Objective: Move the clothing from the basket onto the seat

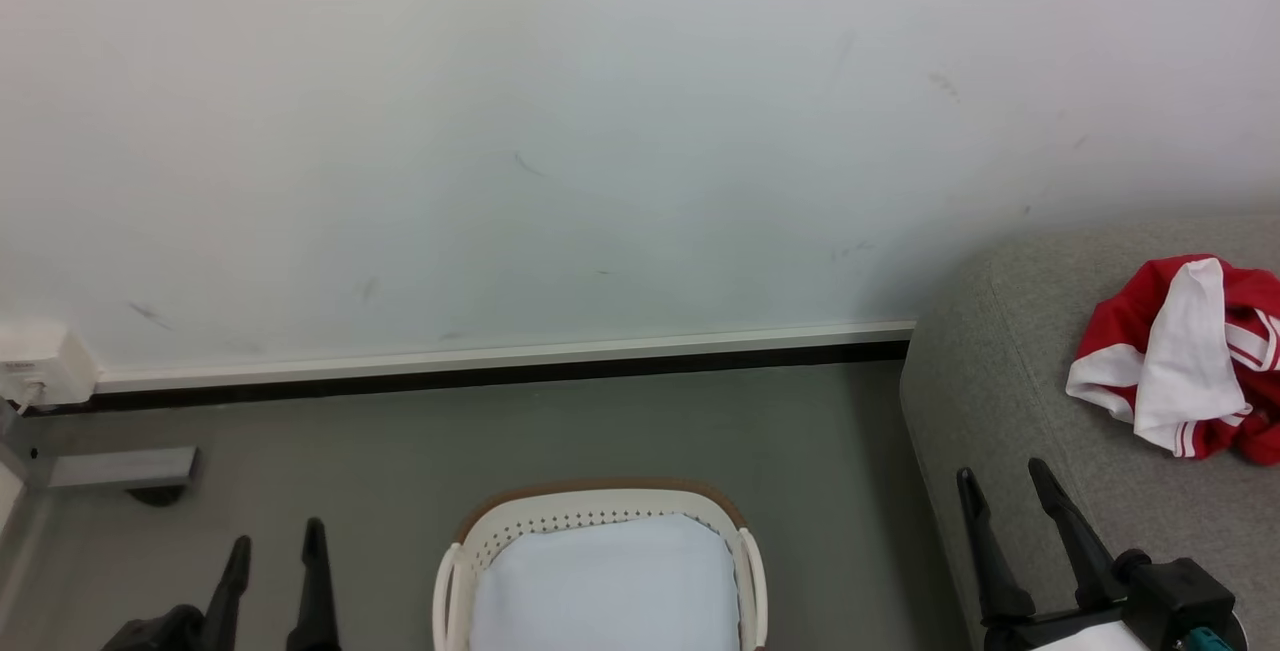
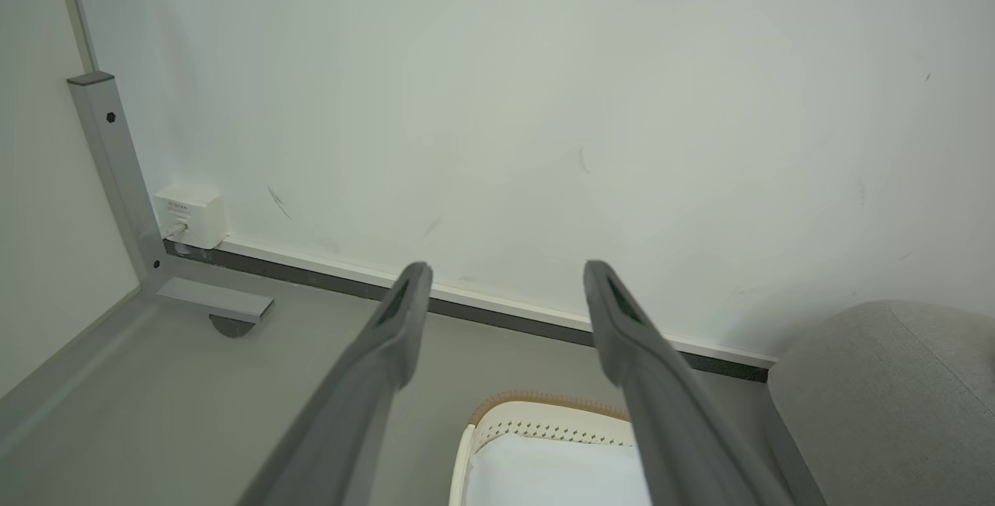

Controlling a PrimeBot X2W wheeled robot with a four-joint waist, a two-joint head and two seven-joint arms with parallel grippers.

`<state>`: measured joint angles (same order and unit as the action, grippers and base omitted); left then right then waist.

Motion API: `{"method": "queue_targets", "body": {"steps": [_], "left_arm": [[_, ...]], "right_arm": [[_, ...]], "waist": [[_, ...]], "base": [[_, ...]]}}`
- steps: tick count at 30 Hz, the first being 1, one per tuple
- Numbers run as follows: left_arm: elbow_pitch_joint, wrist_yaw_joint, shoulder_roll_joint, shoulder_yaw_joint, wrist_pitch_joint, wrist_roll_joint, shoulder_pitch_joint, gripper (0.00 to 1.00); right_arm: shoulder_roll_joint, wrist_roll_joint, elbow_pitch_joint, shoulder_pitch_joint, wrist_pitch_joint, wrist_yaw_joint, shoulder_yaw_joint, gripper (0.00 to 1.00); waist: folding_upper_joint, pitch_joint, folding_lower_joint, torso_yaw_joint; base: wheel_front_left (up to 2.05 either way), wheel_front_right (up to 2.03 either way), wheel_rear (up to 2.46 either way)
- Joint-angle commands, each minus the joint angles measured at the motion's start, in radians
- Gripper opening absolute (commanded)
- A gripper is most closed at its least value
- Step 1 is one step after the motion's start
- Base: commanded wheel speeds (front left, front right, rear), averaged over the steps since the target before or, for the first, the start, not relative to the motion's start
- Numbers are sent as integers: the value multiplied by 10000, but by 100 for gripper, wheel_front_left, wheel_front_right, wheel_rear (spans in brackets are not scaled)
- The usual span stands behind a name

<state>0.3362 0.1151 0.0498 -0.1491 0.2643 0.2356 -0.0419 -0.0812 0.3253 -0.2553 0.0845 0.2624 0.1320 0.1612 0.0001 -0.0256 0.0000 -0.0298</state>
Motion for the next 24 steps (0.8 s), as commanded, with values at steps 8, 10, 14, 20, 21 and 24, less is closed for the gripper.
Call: {"method": "queue_targets", "body": {"steps": [8, 10, 14, 20, 21, 24], "left_arm": [[9, 40, 23, 30, -1, 5, -90, 100], [21, 46, 23, 41, -1, 19, -96, 100], [49, 58, 22, 56, -1, 58, -95, 100], [258, 48, -73, 56, -19, 64, 76, 0], [354, 48, -105, 55, -22, 69, 132, 0], [452, 52, -115, -9, -215, 493, 63, 0]], "right_arm": [[3, 85, -27, 149, 32, -27, 30, 100], [14, 80, -24, 161, 32, -27, 29, 100], [27, 55, -65, 155, 32, -27, 39, 100], [75, 52, -206, -34, -23, 0, 32, 0], [98, 58, -304, -113, -40, 0, 34, 0], [111, 498, -327, -159, -173, 0, -39, 0]], "waist": [[-1, 6, 0, -17], [-1, 3, 0, -23], [-1, -8, 0, -46], [-1, -14, 0, -57], [-1, -14, 0, -57], [-1, -8, 0, -50]], "base": [[0, 0, 0], [0, 0, 0], [0, 0, 0], [0, 0, 0], [0, 0, 0], [0, 0, 0]]}}
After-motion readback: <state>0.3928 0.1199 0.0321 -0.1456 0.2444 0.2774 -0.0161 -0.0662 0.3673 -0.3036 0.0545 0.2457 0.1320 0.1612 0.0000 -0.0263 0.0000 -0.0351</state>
